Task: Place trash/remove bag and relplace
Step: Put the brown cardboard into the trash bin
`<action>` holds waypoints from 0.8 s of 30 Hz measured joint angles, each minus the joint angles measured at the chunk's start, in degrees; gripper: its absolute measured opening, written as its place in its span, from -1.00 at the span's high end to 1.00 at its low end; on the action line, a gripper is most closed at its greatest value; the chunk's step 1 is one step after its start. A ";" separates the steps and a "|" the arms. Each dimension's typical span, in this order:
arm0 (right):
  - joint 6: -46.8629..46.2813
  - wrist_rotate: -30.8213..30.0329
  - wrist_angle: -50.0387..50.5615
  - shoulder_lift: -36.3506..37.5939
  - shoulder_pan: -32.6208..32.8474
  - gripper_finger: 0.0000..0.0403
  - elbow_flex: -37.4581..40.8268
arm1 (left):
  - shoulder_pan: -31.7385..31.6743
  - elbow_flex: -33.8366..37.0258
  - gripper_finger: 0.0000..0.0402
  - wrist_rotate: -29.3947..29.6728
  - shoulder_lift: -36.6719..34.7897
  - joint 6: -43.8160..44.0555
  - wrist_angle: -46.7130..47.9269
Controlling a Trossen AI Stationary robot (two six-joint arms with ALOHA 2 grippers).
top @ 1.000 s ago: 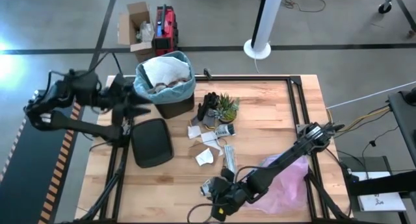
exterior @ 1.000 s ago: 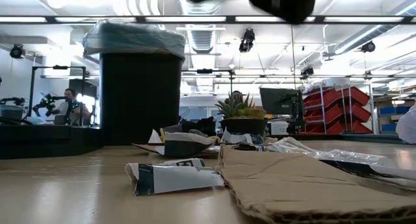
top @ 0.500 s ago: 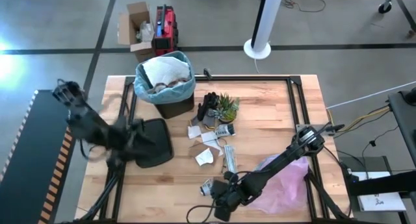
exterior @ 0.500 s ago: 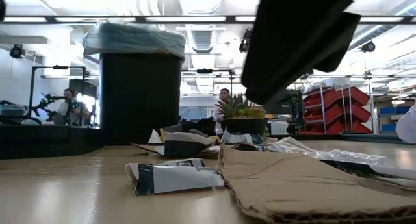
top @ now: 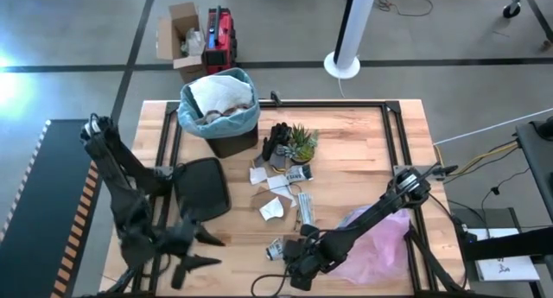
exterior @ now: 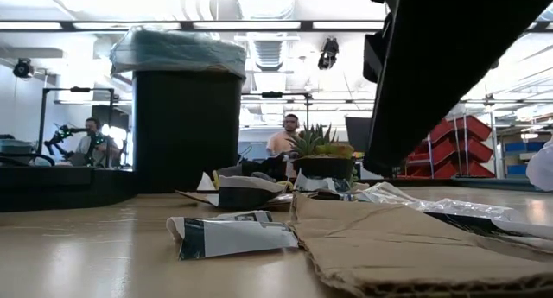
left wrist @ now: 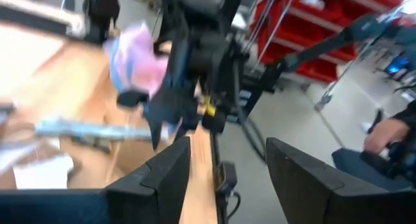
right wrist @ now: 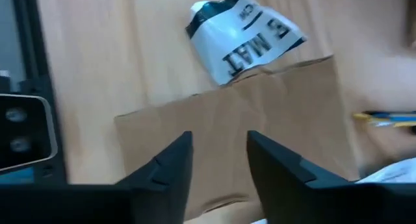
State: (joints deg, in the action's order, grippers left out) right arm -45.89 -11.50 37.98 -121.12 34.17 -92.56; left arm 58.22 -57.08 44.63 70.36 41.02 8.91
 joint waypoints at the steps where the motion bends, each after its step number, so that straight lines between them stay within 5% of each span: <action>1: 0.32 -0.79 0.24 0.00 -0.07 0.27 0.00 | 0.00 0.00 0.09 -0.12 1.49 1.53 0.18; 5: 2.49 -1.42 0.95 0.00 -1.19 0.03 -0.02 | -0.02 -0.08 0.12 -0.12 5.84 6.94 0.05; 10: 7.05 9.61 0.74 0.07 -5.38 -0.12 -0.02 | -0.02 -0.09 0.17 -0.12 9.96 10.25 0.06; 19: 19.14 14.20 0.44 0.84 -12.20 -0.05 -0.77 | -0.02 -0.09 0.30 -0.16 15.95 18.07 0.15; 24: 24.82 22.22 1.22 -0.03 -15.34 0.02 -0.69 | -0.02 -0.09 0.38 -0.21 17.39 21.09 0.11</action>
State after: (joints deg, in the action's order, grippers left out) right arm -21.07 10.72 39.20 -121.15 18.83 -93.25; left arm 58.19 -57.17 44.43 87.75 62.11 9.01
